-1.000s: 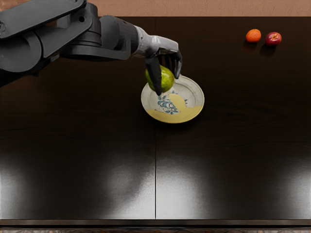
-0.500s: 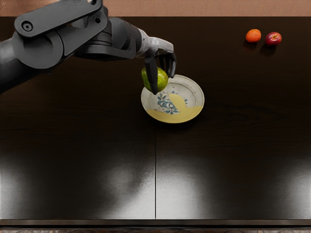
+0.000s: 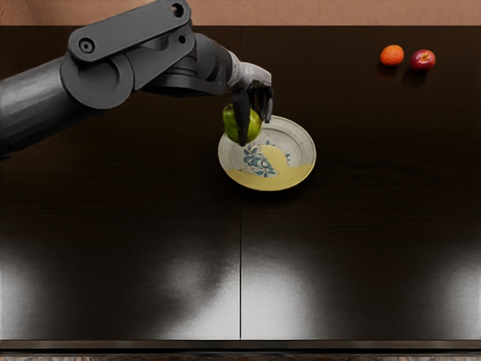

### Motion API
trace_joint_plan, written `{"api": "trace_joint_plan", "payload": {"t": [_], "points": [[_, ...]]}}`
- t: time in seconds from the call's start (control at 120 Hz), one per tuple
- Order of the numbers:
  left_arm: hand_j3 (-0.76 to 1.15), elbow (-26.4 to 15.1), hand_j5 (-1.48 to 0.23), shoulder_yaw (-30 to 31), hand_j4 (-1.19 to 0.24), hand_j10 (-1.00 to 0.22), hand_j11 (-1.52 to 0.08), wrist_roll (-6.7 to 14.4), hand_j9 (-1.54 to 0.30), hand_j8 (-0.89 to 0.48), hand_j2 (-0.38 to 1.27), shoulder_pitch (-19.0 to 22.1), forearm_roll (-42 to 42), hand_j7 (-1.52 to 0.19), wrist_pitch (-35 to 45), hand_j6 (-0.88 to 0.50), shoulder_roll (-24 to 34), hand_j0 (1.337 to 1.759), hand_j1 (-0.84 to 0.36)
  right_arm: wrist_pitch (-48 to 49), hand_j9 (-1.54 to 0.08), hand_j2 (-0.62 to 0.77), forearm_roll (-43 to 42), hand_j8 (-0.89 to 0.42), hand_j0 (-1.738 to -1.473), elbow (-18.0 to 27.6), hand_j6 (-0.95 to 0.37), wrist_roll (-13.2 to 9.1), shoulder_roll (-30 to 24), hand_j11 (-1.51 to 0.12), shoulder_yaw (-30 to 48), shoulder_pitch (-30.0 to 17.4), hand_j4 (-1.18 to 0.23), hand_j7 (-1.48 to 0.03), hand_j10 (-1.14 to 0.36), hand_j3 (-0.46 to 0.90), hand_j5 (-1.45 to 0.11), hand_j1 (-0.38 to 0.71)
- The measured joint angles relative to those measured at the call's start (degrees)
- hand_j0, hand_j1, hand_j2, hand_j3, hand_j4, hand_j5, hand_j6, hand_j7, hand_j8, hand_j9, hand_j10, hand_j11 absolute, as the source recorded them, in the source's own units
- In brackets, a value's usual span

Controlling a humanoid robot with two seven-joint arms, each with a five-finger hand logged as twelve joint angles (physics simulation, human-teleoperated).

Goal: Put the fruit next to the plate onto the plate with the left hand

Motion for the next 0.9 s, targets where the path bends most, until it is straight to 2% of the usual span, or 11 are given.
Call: {"api": "trace_joint_plan", "payload": {"t": [0.158,0.283,0.625,0.9], "points": [[0.00,2.59,-1.15,1.11,-0.76,-0.36,-1.07,-0.01,-1.08,-0.25,0.41,-1.13,-0.06,-1.10,0.16,-0.42,-2.80,1.650,-0.25,0.00,-0.04,-0.01,-0.14,-0.03,-1.658,0.10,-0.03,0.05,0.00,-0.04,-0.06,0.00,-0.03,-0.04,-0.03,0.00,-0.04,-0.32],[0.00,4.47,-1.16,1.98,-0.76,-0.35,-1.08,0.00,-1.08,-0.25,0.47,-1.16,-0.04,-1.11,0.24,-0.41,-2.98,1.650,-0.27,0.01,-0.04,-0.01,-0.30,-0.03,-1.658,0.22,-0.03,0.06,0.00,-0.04,-0.07,0.00,-0.03,-0.04,-0.03,0.00,-0.04,-0.32],[0.00,7.00,-1.18,3.24,-0.76,-0.34,-1.09,0.00,-1.09,-0.23,0.48,-1.79,-0.07,-1.12,0.35,-0.39,-2.98,1.649,-0.29,0.01,-0.04,-0.01,-0.37,-0.03,-1.658,0.36,-0.03,0.07,0.00,-0.04,-0.07,0.00,-0.03,-0.04,-0.03,0.00,-0.04,-0.32],[0.00,7.42,-1.19,3.29,-0.76,-0.33,-1.10,0.00,-1.10,-0.22,0.49,-1.84,-0.27,-1.13,0.30,-0.38,-2.98,1.648,-0.29,0.04,-0.04,-0.01,-0.38,-0.03,-1.658,0.36,-0.03,0.07,0.00,-0.04,-0.07,0.00,-0.03,-0.04,-0.03,0.00,-0.04,-0.32]]}}
